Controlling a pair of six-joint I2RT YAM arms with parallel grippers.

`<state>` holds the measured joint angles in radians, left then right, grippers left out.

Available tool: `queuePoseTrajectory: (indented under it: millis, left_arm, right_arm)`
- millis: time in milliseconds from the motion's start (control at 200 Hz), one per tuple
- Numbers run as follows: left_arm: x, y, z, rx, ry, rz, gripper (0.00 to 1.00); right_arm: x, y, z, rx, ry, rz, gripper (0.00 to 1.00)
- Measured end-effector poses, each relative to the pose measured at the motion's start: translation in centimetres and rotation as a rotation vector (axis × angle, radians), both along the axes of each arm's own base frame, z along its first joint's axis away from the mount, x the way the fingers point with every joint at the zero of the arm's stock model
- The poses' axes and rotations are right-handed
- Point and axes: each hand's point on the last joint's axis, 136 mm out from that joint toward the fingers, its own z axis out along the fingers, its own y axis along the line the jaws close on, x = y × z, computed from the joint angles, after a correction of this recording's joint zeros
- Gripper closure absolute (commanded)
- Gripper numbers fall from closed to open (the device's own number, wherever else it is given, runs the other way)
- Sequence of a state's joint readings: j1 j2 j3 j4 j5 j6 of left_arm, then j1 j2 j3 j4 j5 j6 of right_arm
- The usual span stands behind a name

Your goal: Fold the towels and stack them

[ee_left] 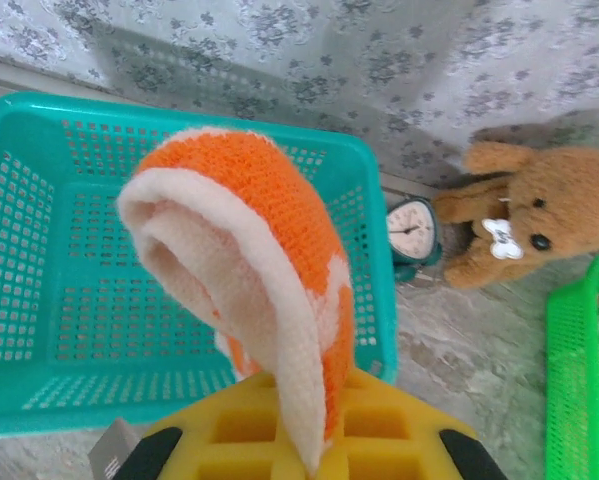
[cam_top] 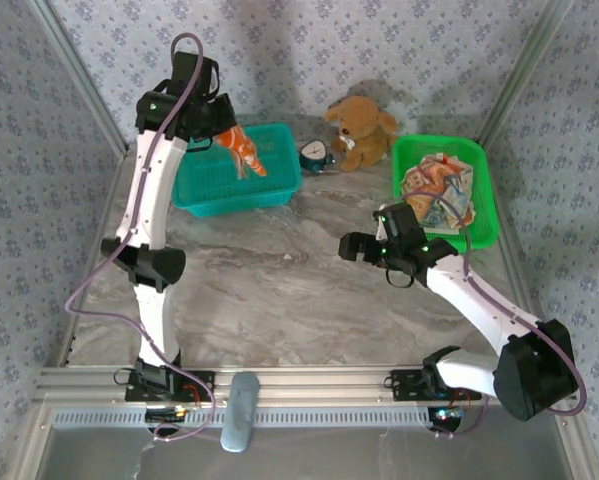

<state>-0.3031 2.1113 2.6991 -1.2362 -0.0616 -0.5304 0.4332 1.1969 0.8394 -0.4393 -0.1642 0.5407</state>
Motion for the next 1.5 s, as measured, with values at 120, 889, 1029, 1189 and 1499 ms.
queuePoseTrajectory:
  millis: [120, 889, 1029, 1189, 1499]
  left_arm:
    - [2.4, 1.2, -3.6, 0.027, 0.06, 0.001, 1.0]
    - [8.7, -7.8, -10.8, -0.298, 0.104, -0.218, 1.0]
    - [9.0, -5.8, -12.1, -0.281, 0.136, -0.216, 1.0]
    - [9.3, -2.0, -13.4, -0.234, 0.166, -0.192, 0.98]
    - [8.5, 5.5, -18.4, -0.096, 0.298, -0.104, 0.27]
  right_arm:
    - [-0.2, -0.7, -0.2, -0.009, 0.019, -0.017, 0.0]
    - [-0.3, -2.6, -1.3, -0.034, 0.079, -0.069, 0.0]
    - [-0.1, -2.6, -2.0, -0.041, 0.096, -0.07, 0.0]
    - [0.1, -2.4, -2.7, -0.049, 0.114, -0.067, 0.0]
    - [0.9, -1.0, -2.4, -0.049, 0.108, -0.037, 0.0]
